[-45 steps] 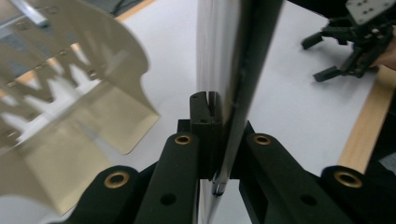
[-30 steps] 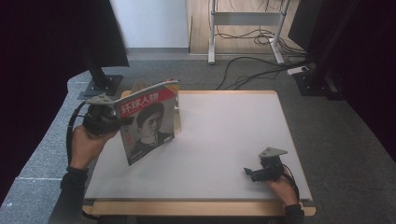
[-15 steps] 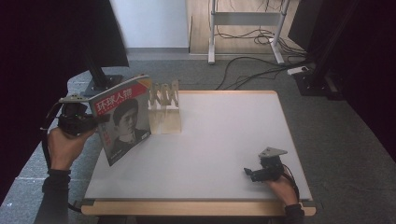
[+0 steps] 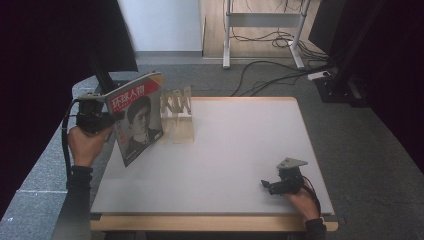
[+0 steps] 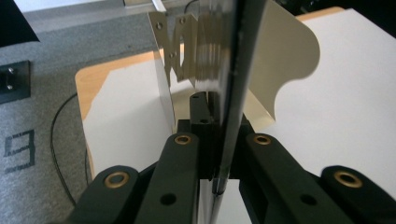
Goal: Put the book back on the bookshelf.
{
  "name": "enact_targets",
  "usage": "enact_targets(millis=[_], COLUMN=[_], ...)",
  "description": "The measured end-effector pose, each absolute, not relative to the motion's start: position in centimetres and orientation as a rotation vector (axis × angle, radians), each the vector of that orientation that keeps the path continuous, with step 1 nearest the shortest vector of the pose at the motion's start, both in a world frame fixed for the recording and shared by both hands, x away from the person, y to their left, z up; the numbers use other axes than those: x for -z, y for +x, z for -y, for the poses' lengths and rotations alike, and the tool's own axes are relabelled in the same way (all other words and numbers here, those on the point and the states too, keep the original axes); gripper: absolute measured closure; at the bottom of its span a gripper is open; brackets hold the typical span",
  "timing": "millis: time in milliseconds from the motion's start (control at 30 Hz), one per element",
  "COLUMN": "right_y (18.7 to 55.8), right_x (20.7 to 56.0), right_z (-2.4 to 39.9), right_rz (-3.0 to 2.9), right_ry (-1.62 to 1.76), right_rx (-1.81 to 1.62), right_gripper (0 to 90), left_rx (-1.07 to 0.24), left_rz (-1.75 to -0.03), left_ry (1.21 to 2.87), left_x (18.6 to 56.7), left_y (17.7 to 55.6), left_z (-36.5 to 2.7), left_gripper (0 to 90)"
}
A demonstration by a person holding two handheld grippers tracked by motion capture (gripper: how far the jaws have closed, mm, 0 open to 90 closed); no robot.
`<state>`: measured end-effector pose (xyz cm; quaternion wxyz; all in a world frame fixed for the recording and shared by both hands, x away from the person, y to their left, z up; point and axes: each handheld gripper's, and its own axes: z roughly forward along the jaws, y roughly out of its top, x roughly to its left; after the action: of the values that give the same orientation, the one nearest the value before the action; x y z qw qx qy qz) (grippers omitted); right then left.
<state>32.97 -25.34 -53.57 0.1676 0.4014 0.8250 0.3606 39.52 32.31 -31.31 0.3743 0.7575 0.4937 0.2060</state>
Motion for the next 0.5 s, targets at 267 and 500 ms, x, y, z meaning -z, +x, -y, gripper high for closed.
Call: enact_targets(millis=[267,500], right_y=[33.0,33.0], right_x=[53.6,53.6], right_z=[25.3,25.3], right_rz=[-2.352,-2.353], right_ry=[1.139,1.138], right_rx=[-1.027,-1.028], right_gripper=[3.2,3.1], left_rx=[-0.572,-0.602], left_rz=[-1.261,-1.247], left_ry=[1.901,1.857], left_x=[32.1,33.5], left_y=[41.4,42.1], left_z=[-31.1,-30.9], left_gripper=[87.0,86.9])
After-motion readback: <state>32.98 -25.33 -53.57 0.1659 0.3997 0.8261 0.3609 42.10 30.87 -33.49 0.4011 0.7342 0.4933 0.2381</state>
